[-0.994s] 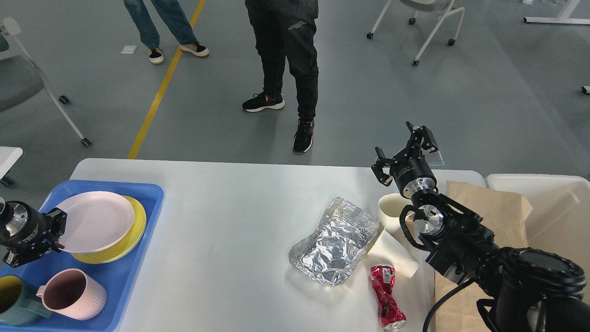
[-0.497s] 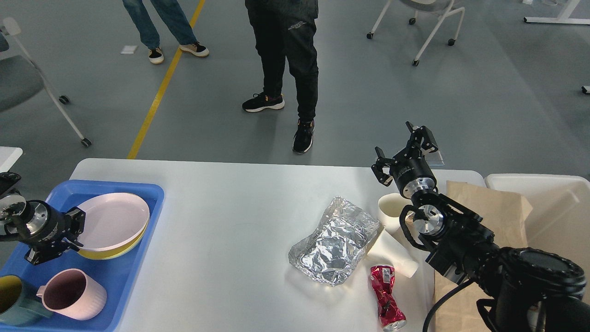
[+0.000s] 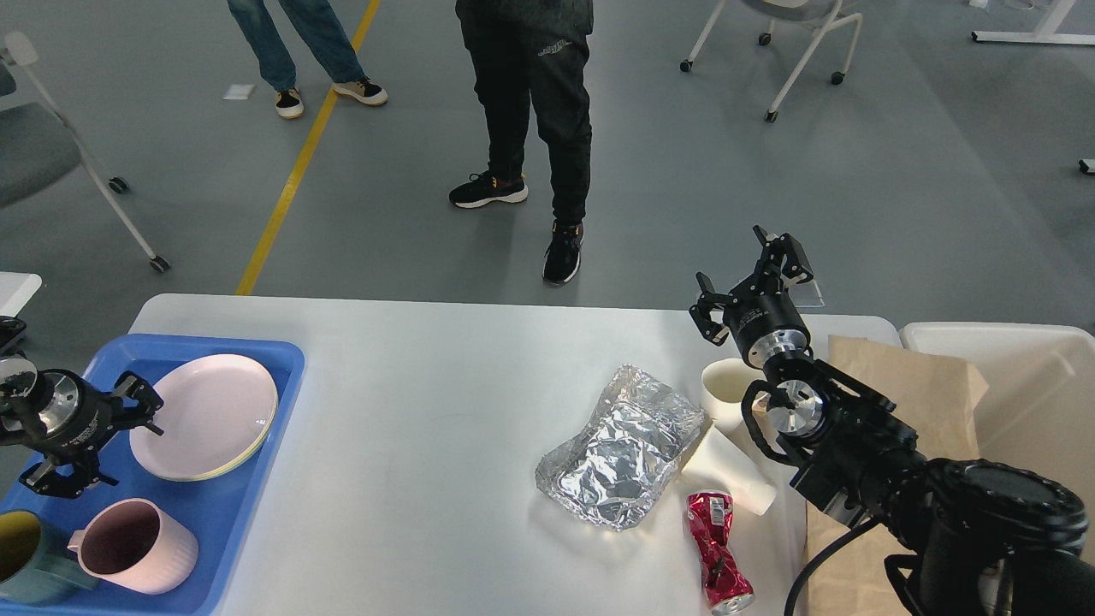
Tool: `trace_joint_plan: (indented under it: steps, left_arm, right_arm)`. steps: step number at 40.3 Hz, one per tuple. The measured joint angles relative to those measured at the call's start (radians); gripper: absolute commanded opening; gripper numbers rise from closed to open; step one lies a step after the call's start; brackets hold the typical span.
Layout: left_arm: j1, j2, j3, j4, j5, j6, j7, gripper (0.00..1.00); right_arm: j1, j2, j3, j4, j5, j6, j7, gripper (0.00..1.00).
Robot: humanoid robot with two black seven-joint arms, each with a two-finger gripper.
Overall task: Tidy desktop
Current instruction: 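Open the left gripper and raise it up away from the tray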
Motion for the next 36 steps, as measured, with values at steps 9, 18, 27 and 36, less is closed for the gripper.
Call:
trace_joint_plan:
  steps: [9,18,27,36]
  left_arm:
    - [-0.004,0.038,-0.001,-0.038,-0.021,-0.162,0.001,0.92]
    - [-0.017,0.122,0.009,-0.178,-0.045,-0.26,-0.003,0.89]
    - [-0.116,0.241,0.05,-0.445,-0.037,-0.106,-0.013,0.89]
    - [-0.214,0.293,0.126,-0.66,-0.036,0.043,-0.013,0.88]
  right_arm:
    - [0.0,0.0,0.0,0.0,0.0,0.0,0.0,1.0]
    - [0.0,0.0,0.0,0.0,0.0,0.0,0.0,1.0]
    - [0.0,0.0,-0.001,0.0,0.0,0.0,0.0,1.0]
    - [0.0,0.0,-0.001,-0.001,0.0,0.0,0.0,1.0]
